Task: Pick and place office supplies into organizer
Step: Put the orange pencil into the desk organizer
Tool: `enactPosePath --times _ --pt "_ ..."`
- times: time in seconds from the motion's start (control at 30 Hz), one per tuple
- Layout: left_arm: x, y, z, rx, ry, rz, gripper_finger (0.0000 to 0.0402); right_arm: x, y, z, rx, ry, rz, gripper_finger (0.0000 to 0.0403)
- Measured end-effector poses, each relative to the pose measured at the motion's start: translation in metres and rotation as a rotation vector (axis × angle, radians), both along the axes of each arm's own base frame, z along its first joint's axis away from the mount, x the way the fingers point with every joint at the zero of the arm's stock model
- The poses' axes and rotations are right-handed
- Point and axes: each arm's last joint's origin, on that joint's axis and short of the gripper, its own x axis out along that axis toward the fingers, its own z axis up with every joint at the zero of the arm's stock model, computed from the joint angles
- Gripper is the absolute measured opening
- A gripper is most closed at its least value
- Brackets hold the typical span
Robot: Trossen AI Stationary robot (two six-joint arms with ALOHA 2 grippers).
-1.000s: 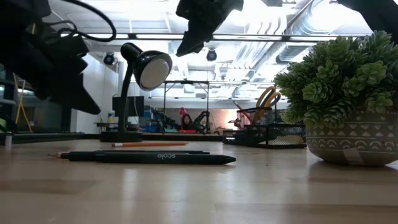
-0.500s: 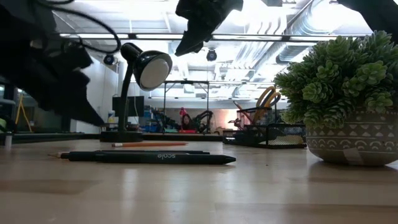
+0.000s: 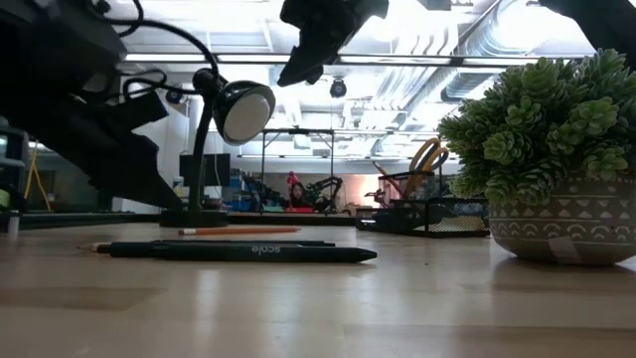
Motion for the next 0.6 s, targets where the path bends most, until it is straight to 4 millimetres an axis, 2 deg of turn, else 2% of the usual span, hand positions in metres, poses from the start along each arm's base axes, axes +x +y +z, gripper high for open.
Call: enactPosePath --times 0.3,0.6 --pt "0.001 0.016 -0.004 -0.054 0.063 0.018 0.0083 0.0 0.0 0.0 0.014 -0.002 -0.016 0.0128" --pt "0.001 0.016 -0.005 -0.088 0.078 -0.003 0.0083 0.004 -0.001 0.003 0.029 -0.038 -0.044 0.0128"
